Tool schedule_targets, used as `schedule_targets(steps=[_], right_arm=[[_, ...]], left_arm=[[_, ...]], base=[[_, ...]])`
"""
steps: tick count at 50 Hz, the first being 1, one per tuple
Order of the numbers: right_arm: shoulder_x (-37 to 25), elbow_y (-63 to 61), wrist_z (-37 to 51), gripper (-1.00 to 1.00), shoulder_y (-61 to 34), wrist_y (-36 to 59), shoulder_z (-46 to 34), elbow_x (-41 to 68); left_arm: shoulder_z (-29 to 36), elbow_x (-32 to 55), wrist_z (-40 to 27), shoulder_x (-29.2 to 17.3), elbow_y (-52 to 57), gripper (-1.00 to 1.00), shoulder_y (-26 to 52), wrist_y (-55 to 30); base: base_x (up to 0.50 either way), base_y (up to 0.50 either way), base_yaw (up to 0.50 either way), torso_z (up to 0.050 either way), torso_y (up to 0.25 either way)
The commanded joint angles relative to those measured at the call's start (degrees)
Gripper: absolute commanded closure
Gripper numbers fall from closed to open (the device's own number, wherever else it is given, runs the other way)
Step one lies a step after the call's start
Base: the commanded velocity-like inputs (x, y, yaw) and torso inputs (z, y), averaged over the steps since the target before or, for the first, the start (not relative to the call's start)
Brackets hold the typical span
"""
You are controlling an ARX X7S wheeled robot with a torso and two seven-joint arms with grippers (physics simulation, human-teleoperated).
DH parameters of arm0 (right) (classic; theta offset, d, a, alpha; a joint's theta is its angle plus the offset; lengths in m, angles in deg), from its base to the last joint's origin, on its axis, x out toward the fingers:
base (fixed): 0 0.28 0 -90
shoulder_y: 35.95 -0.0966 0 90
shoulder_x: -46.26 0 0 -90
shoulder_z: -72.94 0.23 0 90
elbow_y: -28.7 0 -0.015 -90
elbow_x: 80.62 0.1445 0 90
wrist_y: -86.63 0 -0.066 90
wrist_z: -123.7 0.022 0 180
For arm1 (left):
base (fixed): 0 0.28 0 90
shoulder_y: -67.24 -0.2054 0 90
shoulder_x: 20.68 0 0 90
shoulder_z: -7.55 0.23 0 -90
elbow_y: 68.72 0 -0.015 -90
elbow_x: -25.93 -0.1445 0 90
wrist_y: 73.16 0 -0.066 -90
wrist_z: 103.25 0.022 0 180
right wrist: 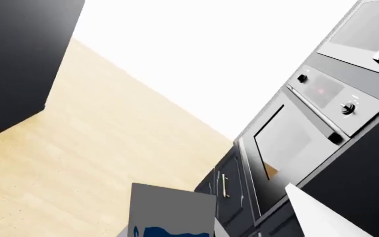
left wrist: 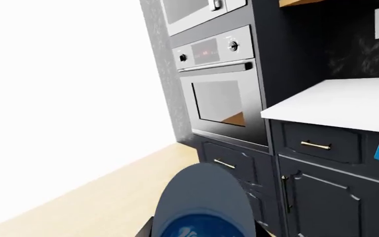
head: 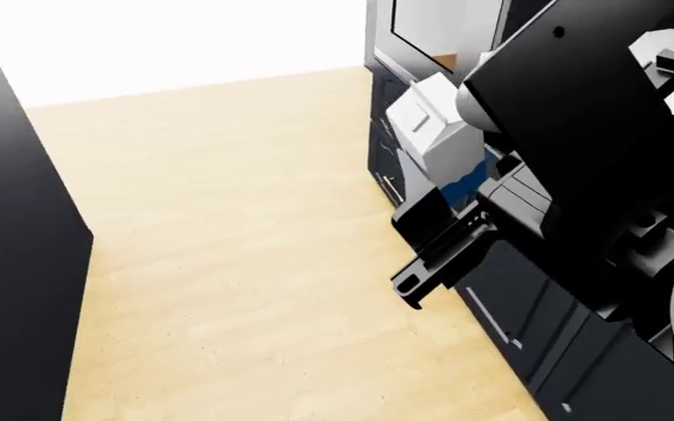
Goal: Move the drinks to the dining counter.
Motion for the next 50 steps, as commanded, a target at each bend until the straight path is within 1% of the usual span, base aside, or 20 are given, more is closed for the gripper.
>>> schedule_targets(steps=[1, 32, 35, 40, 41, 50], right_arm=[[-0.3, 0.3, 0.4, 1.0, -1.1, 0.6, 0.8, -2.2], [-1.3, 0.0, -0.2, 1.0, -0.4, -0.9, 0.6, -3.8], [-1.9, 0.6, -1.5, 1.0, 1.0, -3.1, 2.3, -3.2], [-1.7, 0.3, 0.0, 1.0, -0.5, -2.3, 0.9, -3.0], [-1.8, 0.6, 1.8, 1.0, -1.6, -1.3, -0.4, -3.3], [-1.9, 0.0, 1.1, 1.0, -1.2, -1.6, -0.4, -3.6]], left_arm=[[0.2, -0.2, -0.4, 0.0, 0.0, 1.0, 0.8, 0.5], [0.0, -0.2, -0.6, 0.5, -0.2, 1.0, 0.9, -0.3], [0.0, 0.0, -0.6, 0.4, -0.2, 1.0, 0.9, -0.2], [0.0, 0.0, -0.7, 0.5, -0.1, 1.0, 0.9, -0.3], [0.0, -0.1, -0.6, 0.5, -0.1, 1.0, 0.9, -0.1], [0.0, -0.1, -0.6, 0.8, -0.1, 1.0, 0.9, -0.5]], base=[[0.0, 0.0, 0.5, 0.0, 0.0], [0.0, 0.0, 0.5, 0.001, 0.001], [0.0, 0.0, 0.0, 0.0, 0.0], [0.0, 0.0, 0.0, 0.0, 0.002], [0.0, 0.0, 0.0, 0.01, 0.0], [-0.48, 0.06, 0.0, 0.0, 0.001]])
